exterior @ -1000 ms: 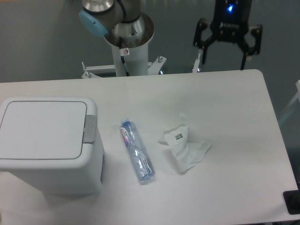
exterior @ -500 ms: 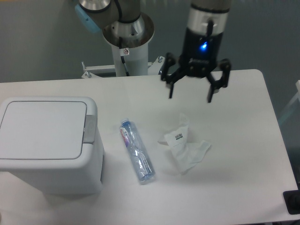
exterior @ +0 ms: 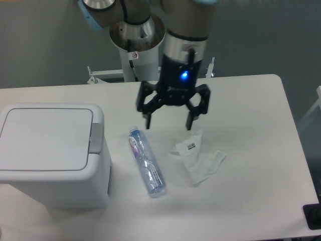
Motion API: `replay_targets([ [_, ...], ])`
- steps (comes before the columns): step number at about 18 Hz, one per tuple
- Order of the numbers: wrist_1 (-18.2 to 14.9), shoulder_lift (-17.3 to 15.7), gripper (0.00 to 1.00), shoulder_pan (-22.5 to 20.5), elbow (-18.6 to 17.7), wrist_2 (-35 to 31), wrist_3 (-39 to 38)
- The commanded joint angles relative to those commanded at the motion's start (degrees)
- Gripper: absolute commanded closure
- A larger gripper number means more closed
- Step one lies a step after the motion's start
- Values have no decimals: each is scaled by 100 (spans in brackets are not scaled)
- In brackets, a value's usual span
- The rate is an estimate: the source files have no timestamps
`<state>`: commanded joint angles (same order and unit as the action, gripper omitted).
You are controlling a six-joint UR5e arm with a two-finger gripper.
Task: Open the trash can
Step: 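Lower the gripper onto the grey button beside the trash can lid, then press the grey button with the gripper until the lid pops open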
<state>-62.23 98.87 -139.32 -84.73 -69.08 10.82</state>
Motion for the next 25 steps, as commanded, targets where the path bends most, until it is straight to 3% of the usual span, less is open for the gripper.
replay_targets([
  [8, 54, 88, 0, 440, -35, -26, -230],
  [25, 54, 167, 0, 528, -132, -62, -230],
])
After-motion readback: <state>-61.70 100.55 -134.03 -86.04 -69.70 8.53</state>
